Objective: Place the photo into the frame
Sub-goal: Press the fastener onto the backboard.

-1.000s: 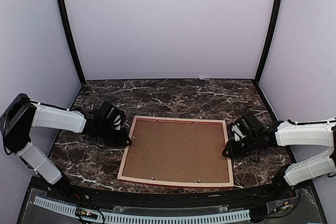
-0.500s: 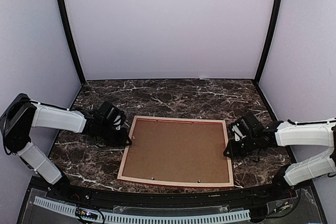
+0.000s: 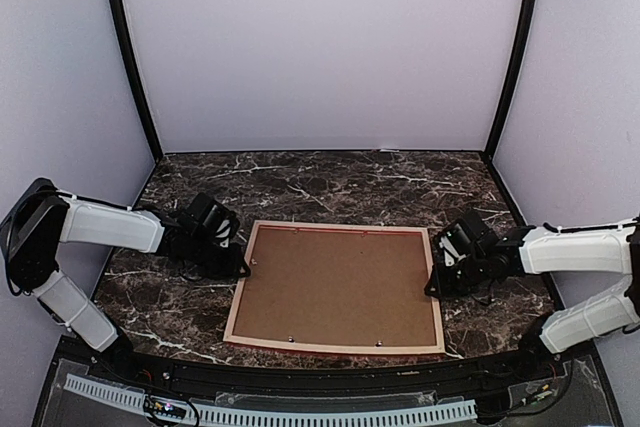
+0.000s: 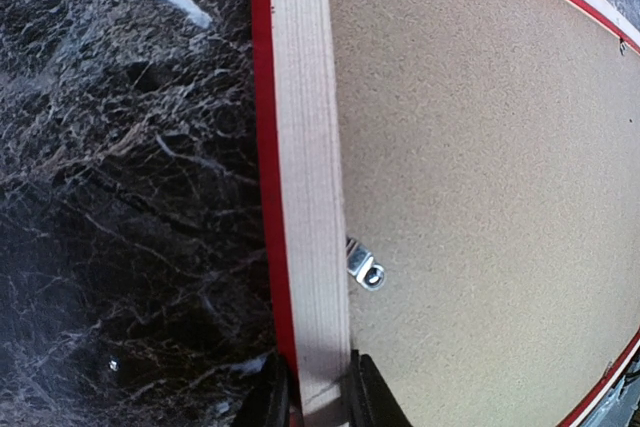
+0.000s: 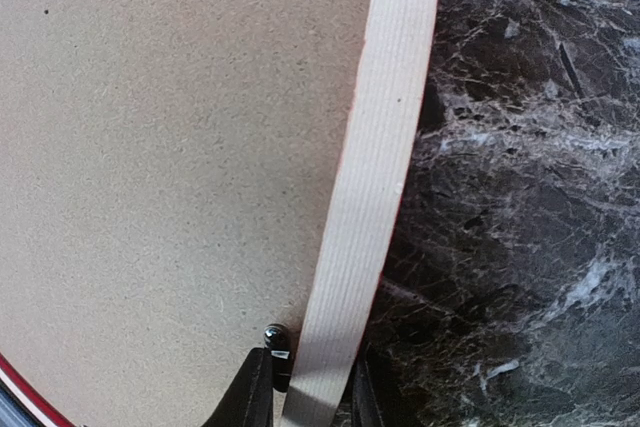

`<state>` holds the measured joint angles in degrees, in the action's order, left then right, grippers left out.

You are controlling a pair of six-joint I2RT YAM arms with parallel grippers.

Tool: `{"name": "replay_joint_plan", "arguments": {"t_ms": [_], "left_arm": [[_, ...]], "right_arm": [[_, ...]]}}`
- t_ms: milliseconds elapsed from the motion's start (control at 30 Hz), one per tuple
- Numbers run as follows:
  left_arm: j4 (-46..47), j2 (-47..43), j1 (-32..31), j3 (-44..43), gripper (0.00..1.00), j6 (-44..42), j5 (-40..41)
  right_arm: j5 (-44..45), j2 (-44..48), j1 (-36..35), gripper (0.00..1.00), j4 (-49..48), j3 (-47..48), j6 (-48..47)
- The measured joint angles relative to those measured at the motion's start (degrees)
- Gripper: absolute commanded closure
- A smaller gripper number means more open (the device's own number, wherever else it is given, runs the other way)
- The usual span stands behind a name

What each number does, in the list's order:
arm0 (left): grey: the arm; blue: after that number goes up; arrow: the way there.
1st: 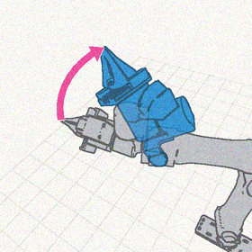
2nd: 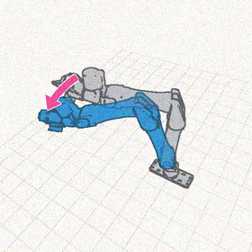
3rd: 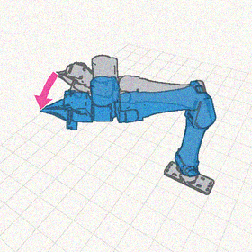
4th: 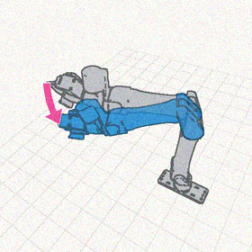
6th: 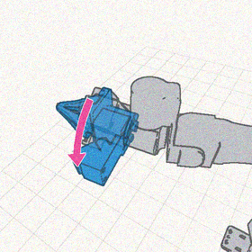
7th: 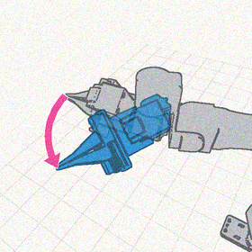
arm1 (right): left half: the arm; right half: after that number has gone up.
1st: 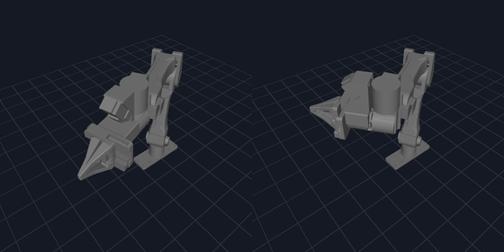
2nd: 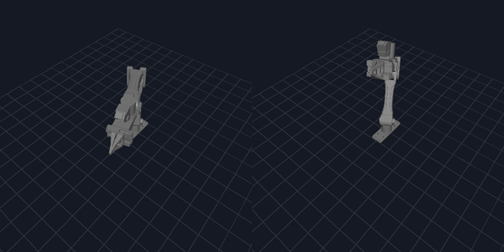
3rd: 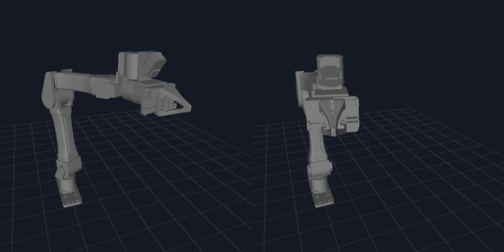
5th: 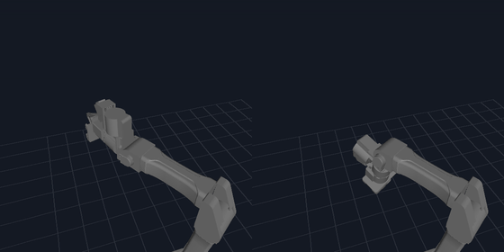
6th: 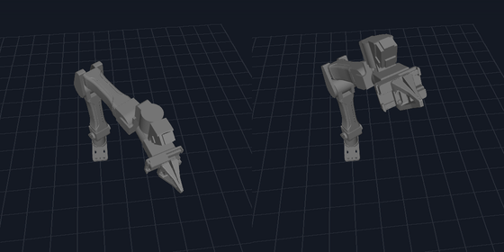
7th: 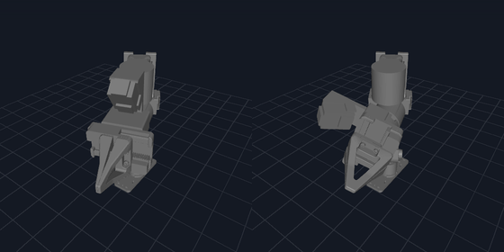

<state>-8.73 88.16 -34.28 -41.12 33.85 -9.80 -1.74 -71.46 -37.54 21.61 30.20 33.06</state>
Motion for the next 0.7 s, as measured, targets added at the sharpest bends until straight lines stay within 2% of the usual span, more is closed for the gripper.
{"name": "replay_joint_plan", "arguments": {"t_ms": [200,367,467,700], "left_arm": [[-0.2,-0.3,0.0,0.0,0.82,0.2,0.5],[0.9,-1.6,0.0,1.7,0.82,1.7,1.3],[2.0,-2.3,0.0,2.8,0.82,2.6,1.4],[3.9,-2.9,-0.3,4.0,0.81,4.0,2.0]], "right_arm": [[-1.1,-2.3,1.5,0.76,0.4,1.9,-2.4],[-3.7,-5.8,4.6,0.57,-0.8,4.2,-6.4],[-5.0,-7.8,5.8,0.5,-1.0,5.6,-8.4],[-6.1,-8.9,6.3,0.46,-2.1,8.9,-10.0]]}}
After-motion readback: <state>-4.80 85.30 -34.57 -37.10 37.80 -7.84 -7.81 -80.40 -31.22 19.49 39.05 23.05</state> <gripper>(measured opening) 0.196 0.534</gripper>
